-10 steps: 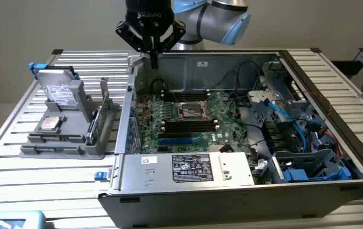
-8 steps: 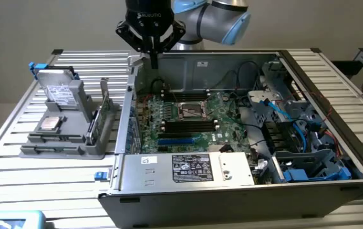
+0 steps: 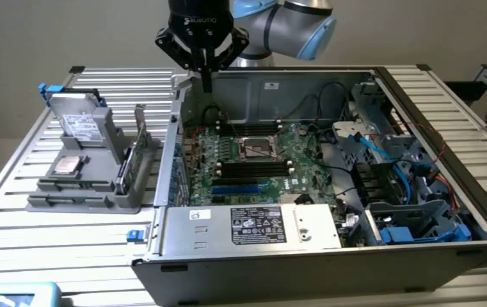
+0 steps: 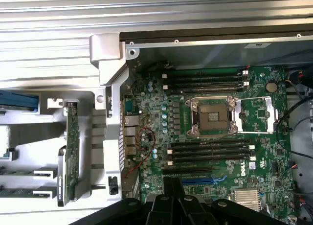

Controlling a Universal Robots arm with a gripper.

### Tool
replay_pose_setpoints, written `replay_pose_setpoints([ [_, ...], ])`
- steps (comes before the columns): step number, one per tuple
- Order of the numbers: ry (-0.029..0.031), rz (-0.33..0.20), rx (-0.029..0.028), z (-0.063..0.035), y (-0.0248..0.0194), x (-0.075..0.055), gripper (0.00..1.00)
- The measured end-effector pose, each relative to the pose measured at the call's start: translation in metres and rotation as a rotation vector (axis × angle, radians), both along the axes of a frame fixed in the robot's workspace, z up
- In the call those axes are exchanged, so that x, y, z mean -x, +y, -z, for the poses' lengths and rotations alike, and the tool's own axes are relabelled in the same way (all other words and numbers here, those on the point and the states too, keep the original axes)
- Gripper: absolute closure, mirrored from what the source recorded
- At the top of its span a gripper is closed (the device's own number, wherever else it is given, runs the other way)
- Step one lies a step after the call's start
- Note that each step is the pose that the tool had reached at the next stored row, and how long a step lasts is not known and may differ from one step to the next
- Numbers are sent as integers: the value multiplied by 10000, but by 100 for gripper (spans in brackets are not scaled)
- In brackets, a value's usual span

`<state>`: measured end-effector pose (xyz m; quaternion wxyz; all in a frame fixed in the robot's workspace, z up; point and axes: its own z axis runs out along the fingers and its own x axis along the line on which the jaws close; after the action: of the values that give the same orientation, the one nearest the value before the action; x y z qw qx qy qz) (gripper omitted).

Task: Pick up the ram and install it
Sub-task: 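Reach for the ram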

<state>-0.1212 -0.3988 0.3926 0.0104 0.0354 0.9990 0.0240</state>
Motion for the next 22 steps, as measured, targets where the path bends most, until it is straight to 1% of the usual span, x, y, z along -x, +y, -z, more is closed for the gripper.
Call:
replay_pose_setpoints([
  [2, 0, 0, -1, 1, 0, 0, 89],
  [4, 2, 0, 2, 3, -13, 1, 89],
  [7, 0, 3, 0, 6, -56, 23, 89],
  [9, 0, 2, -2, 7, -78, 67, 89],
  [12, 0, 2, -12, 6, -98, 173, 89],
  [15, 0, 1, -27, 6, -112, 312, 89],
  [22, 3, 2, -30, 7, -118, 629, 89],
])
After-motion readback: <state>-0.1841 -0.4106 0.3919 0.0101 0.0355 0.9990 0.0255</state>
